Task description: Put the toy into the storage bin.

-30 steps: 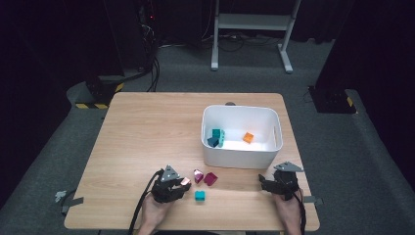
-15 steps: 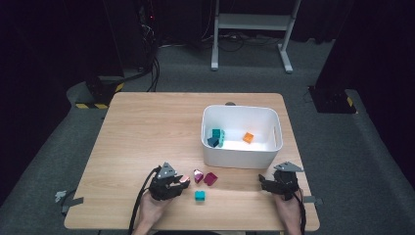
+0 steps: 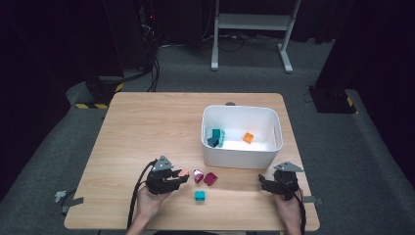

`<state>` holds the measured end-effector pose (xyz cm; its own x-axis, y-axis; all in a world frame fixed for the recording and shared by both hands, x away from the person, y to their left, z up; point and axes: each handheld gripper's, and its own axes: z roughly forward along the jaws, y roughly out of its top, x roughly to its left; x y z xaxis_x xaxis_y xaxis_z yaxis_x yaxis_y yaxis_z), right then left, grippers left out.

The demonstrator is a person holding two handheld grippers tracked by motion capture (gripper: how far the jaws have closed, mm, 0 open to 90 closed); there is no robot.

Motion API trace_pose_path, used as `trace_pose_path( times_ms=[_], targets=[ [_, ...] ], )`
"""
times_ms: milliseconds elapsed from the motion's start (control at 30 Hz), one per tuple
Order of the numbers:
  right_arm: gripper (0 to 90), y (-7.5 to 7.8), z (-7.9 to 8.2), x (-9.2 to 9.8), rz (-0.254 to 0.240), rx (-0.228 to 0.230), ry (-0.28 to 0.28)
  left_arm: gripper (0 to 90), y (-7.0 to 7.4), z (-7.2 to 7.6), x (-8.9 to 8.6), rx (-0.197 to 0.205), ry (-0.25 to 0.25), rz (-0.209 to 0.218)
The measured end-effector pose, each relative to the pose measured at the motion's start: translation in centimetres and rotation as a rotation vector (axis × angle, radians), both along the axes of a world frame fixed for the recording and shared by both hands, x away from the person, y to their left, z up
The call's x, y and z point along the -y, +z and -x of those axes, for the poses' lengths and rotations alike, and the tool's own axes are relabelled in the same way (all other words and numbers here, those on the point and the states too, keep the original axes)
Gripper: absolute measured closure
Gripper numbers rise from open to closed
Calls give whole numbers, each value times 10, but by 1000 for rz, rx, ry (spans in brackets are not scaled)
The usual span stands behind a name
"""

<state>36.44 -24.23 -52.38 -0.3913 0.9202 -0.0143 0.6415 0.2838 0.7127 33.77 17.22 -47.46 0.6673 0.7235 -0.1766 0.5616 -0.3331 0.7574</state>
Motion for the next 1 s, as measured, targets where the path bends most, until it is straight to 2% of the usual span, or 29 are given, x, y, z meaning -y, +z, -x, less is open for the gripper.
trace_pose_path(
  times_ms=[400, 667, 933, 1000],
  targets=[
    [193, 0, 0, 0, 0, 0, 0, 661, 18, -9, -4, 0, -3, 44],
    [193, 0, 0, 0, 0, 0, 0, 661, 30, -14, -4, 15, -10, 72],
    [193, 0, 0, 0, 0, 0, 0, 661, 45, -20, 2, 43, -22, 55],
    [193, 0, 0, 0, 0, 0, 0, 661, 49, -22, 3, 48, -28, 64]
  ],
)
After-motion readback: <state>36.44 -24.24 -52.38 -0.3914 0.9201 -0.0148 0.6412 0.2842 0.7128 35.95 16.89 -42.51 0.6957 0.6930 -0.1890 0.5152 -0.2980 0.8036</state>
